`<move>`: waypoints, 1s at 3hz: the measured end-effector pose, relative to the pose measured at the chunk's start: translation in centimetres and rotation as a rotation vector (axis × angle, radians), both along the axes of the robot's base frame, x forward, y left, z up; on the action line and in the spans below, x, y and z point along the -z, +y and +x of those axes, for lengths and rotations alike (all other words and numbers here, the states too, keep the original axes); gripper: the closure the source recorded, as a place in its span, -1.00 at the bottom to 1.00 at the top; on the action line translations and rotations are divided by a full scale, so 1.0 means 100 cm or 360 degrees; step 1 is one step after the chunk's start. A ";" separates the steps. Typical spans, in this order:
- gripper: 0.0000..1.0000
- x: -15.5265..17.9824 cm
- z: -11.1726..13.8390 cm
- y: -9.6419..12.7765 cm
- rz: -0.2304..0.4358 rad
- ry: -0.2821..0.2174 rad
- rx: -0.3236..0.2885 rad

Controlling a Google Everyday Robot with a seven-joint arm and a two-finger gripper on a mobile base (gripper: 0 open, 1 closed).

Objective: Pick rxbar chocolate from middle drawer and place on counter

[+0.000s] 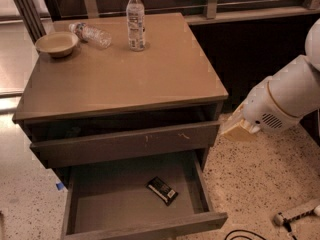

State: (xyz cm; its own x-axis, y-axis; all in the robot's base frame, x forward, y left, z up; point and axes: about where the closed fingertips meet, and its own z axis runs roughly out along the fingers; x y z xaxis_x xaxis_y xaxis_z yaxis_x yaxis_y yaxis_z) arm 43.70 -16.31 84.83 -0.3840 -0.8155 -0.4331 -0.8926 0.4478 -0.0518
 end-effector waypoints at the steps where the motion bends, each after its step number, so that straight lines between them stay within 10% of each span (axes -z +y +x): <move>1: 0.98 -0.005 0.000 -0.002 -0.0019 -0.0016 0.0000; 3: 1.00 0.032 -0.007 0.005 0.0107 -0.0067 0.0032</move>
Offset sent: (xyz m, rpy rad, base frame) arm -0.0018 -0.0117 -0.0015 -0.0010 -0.0617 -0.0392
